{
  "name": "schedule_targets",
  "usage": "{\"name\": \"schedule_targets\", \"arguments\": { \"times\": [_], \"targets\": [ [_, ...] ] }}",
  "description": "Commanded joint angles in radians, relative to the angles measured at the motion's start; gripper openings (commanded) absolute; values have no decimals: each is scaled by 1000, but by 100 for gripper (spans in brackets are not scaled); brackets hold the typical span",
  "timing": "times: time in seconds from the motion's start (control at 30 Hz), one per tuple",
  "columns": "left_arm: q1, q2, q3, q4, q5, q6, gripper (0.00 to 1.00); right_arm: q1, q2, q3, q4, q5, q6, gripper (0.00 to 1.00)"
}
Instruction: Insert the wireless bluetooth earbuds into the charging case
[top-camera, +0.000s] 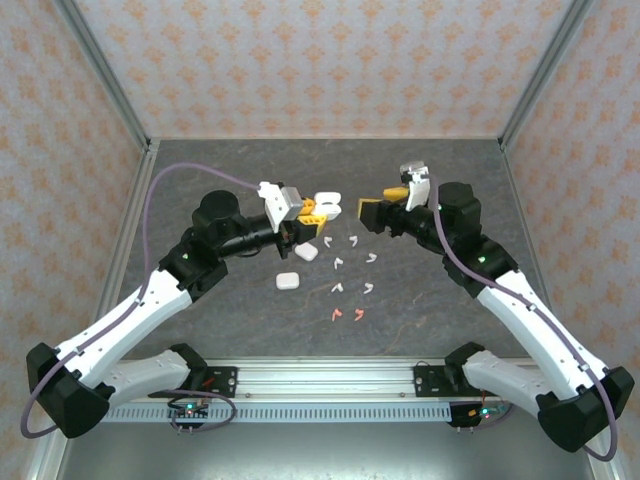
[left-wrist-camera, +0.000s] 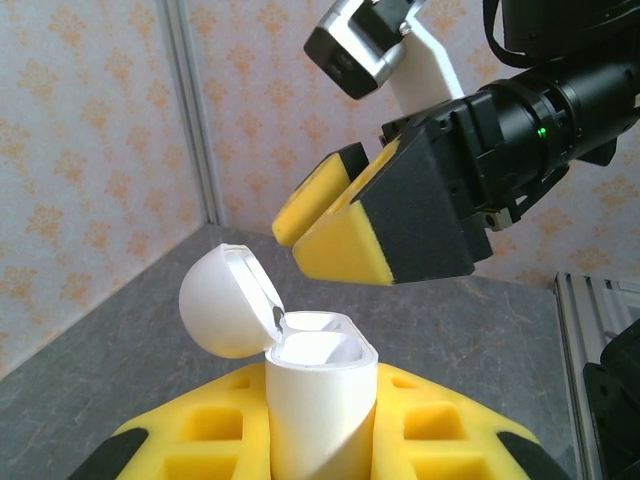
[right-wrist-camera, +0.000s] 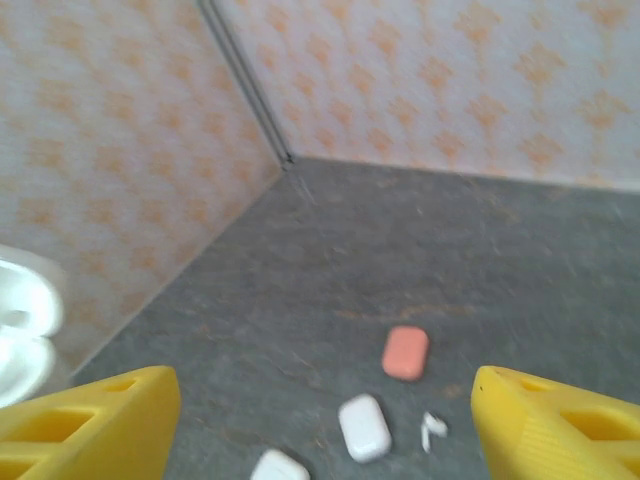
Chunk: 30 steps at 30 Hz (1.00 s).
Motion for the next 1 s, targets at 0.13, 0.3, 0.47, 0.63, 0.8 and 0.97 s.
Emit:
{"name": "schedule_targets", "arguments": {
  "times": [0.13, 0.3, 0.47, 0.63, 0.8, 0.97],
  "targets": [
    [-5, -28, -17, -11, -29, 21, 0, -6, 64, 5, -221, 155, 53, 74],
    [-5, -22, -15, -5, -22, 14, 0, -12, 169, -59, -221, 173, 84, 68],
    [-5, -18, -17, -6, -24, 6, 0, -15, 287, -95, -206, 182, 114, 63],
    [-5, -16, -20, -14, -28, 2, 0, -22, 401, -109, -187, 224, 123, 55],
    [-5, -23, -21, -20, -34, 0, 0, -32, 508, -105, -145, 237, 127, 48],
    [-6, -25, -27, -23, -37, -5, 0, -39, 599, -74, -105, 235, 133, 44]
  ]
}}
